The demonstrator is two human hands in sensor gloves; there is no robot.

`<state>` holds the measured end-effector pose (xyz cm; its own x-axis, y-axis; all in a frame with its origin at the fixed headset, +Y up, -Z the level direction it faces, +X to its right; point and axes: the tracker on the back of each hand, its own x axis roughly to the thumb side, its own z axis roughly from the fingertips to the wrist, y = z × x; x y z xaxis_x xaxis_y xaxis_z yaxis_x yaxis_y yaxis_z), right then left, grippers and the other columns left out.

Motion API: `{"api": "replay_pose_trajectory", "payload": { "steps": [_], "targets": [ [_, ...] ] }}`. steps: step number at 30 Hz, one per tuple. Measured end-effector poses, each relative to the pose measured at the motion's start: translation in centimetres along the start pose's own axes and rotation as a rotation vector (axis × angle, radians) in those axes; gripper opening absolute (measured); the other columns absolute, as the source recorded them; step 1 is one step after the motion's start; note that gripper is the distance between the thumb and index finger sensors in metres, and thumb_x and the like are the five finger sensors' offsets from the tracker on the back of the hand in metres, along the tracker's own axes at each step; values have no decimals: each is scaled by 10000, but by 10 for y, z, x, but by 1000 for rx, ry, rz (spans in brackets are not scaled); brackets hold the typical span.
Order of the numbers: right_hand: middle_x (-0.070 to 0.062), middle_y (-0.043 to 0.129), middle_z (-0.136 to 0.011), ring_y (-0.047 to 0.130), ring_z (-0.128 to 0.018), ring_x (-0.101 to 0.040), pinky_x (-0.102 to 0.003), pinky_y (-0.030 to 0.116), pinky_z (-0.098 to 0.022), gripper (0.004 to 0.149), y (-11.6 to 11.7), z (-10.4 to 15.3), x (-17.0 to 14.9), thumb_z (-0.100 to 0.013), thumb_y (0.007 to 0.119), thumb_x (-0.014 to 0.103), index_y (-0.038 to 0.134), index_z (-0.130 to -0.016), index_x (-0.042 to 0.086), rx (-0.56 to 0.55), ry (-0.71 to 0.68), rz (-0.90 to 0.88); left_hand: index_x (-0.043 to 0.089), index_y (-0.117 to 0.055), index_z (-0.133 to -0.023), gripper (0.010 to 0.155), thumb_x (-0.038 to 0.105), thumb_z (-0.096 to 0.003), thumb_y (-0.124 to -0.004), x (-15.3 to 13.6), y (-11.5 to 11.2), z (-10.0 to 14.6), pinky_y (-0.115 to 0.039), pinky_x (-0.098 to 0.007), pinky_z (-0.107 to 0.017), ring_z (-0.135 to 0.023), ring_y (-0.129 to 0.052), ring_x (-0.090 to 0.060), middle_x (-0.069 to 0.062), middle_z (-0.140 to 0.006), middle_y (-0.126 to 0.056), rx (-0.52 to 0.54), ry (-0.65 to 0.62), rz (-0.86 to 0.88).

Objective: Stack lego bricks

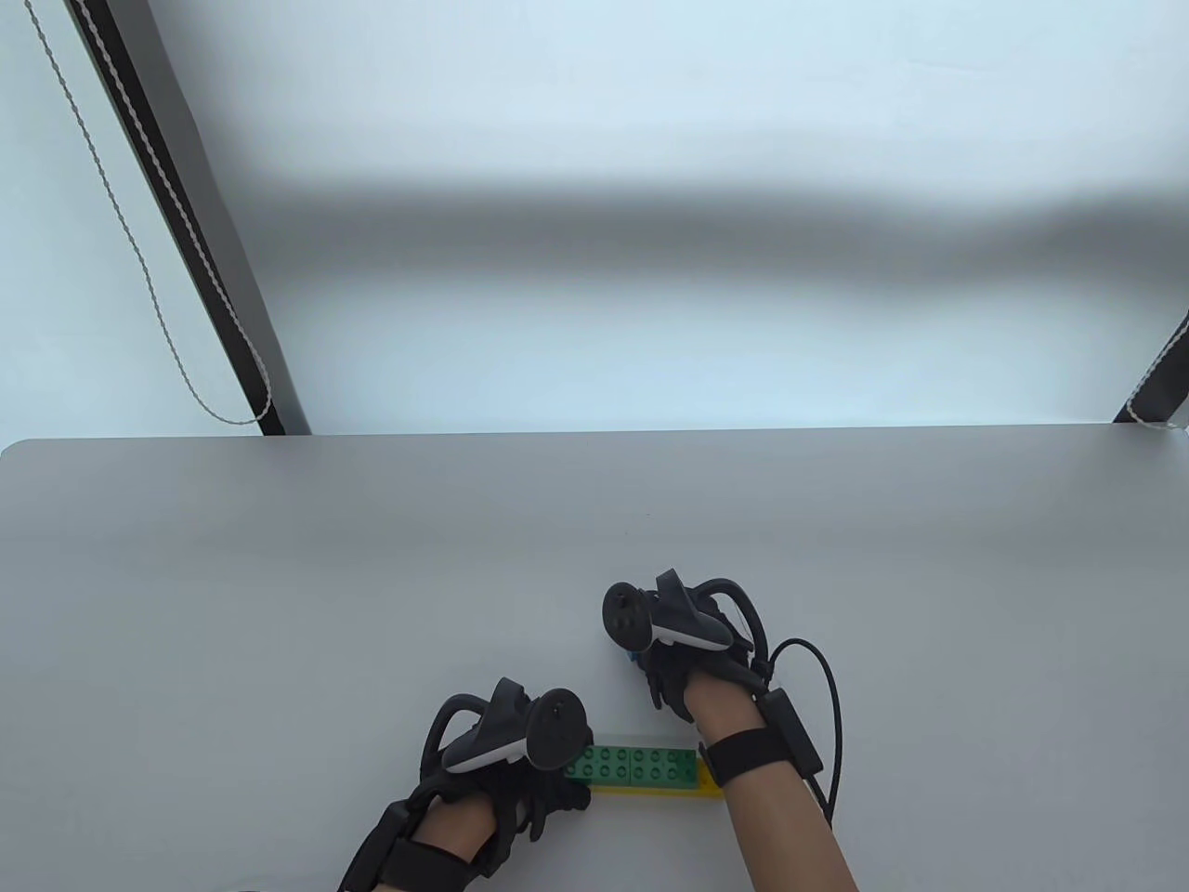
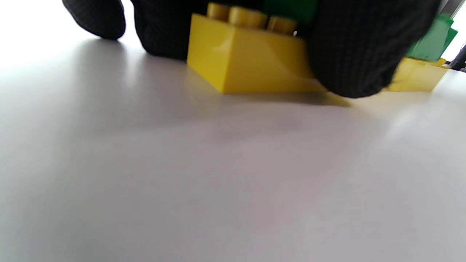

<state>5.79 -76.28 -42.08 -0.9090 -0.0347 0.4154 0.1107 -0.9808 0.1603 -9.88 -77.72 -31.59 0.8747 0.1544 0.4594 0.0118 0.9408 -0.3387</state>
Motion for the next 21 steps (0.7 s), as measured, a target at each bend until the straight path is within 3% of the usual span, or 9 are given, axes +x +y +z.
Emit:
{"api": "replay_pose_trajectory", "payload": {
  "steps": [14, 21],
  "targets": [
    [-63, 778, -917, 810, -841, -412, -614, 700, -598, 648, 0, 0, 1, -329, 915, 288, 639, -910, 214, -3, -13, 48, 330, -684, -885, 673, 589, -298, -889, 0, 0, 0, -607, -600, -699, -787, -760, -248, 9, -859, -761, 0, 0, 0],
    [-81, 774, -915, 831, -822, -422, -612, 711, -590, 656, -12, 9, 3, -330, 908, 297, 631, -917, 205, -29, -38, 35, 331, -683, -884, 674, 591, -297, -887, 0, 0, 0, -609, -599, -698, -787, -760, -247, 10, -859, -761, 2, 2, -2]
  ]
}}
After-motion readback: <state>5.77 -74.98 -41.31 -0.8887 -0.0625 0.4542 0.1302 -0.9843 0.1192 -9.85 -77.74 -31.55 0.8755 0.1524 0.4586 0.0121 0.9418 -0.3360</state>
